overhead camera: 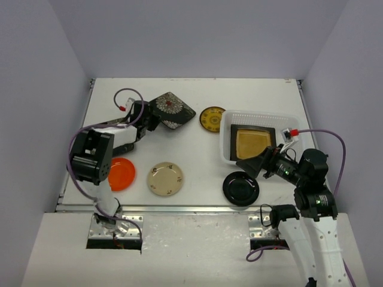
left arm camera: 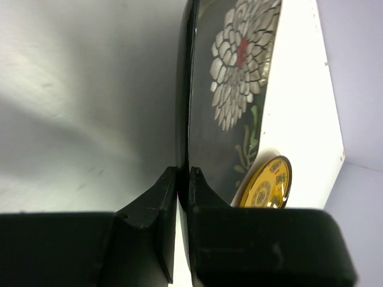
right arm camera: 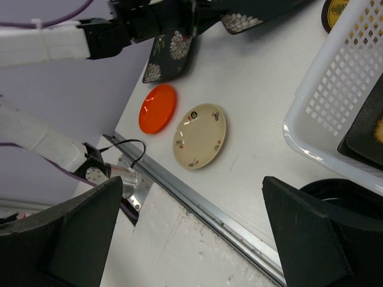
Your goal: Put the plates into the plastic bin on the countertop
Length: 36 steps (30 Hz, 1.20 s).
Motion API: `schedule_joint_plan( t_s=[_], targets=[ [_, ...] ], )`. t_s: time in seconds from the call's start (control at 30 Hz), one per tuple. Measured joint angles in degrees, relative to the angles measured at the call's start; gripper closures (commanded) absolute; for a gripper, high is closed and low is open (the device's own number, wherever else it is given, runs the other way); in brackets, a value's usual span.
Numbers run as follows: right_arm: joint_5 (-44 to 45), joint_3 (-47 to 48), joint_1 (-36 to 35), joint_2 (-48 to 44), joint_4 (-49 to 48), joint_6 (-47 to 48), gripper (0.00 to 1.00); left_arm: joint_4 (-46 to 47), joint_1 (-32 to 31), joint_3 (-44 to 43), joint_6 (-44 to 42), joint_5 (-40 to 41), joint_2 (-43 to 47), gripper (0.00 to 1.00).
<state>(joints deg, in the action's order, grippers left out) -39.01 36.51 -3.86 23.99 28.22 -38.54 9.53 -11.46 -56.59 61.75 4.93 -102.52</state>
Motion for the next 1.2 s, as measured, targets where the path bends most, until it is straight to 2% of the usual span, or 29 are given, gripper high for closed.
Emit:
schedule_joint_plan(
  t_s=[0.07,0.2,0.37,0.5,0.57,0.63,0.83,0.97,1.0,1.03,1.07,1.13,1.17,1.2],
  targets=[
    [-0.8,-0.2,0.0,1.5,-1.6,0.6,0.01,-2.8,0.6,2.8,-3.1,0.1,7.5,1.00],
    [-3.5,0.3,0.0,9.1,-4.9,2.1,0.01,-1.5,1.3,6.6,-6.2,-4.3,19.0,1.00],
    [-4.5,7.7,0.0,23.7,-3.7,5.9,0.01,5.6,-0.8,15.6,-6.4,-17.5,29.6,1.00],
    [-4.6,12.7,0.0,32.9,-7.0,8.9,0.03,7.0,-4.0,24.1,-5.8,-28.1,33.2,1.00],
    [-4.6,13.6,-0.1,36.6,-8.6,10.0,0.07,6.2,-5.6,27.2,-5.7,-31.9,34.2,1.00],
    [-4.5,14.0,-0.4,40.5,-10.2,10.8,0.15,4.7,-6.8,29.5,-5.5,-34.4,35.5,1.00],
    [-4.7,13.4,-2.7,48.6,-10.3,12.9,0.26,5.7,-9.5,30.5,-4.3,-37.2,40.1,1.00],
    [-8.4,9.6,-3.5,48.3,-13.1,12.1,0.50,12.3,-10.3,31.3,-2.2,-38.9,41.2,1.00],
    [-9.8,8.4,-3.5,48.1,-14.1,11.5,0.59,13.6,-10.4,31.7,-1.9,-39.2,41.2,1.00],
    [-10.9,7.4,-3.5,47.9,-14.8,10.9,0.74,14.3,-10.6,32.2,-1.6,-39.3,41.2,1.00],
    [-12.1,6.6,-3.5,47.6,-15.4,10.3,0.84,15.1,-10.8,32.9,-1.3,-39.5,41.1,1.00],
    [-14.2,5.6,-3.8,47.2,-16.1,9.3,1.00,15.7,-11.3,34.0,-0.8,-39.6,40.6,0.99],
    [-14.5,5.4,-3.8,47.0,-16.0,8.8,1.00,16.0,-11.4,34.3,-0.6,-39.9,40.2,0.87],
    [-13.7,5.3,-3.8,46.7,-15.7,8.1,1.00,16.4,-11.5,34.4,-0.6,-40.3,39.8,0.63]
  ],
)
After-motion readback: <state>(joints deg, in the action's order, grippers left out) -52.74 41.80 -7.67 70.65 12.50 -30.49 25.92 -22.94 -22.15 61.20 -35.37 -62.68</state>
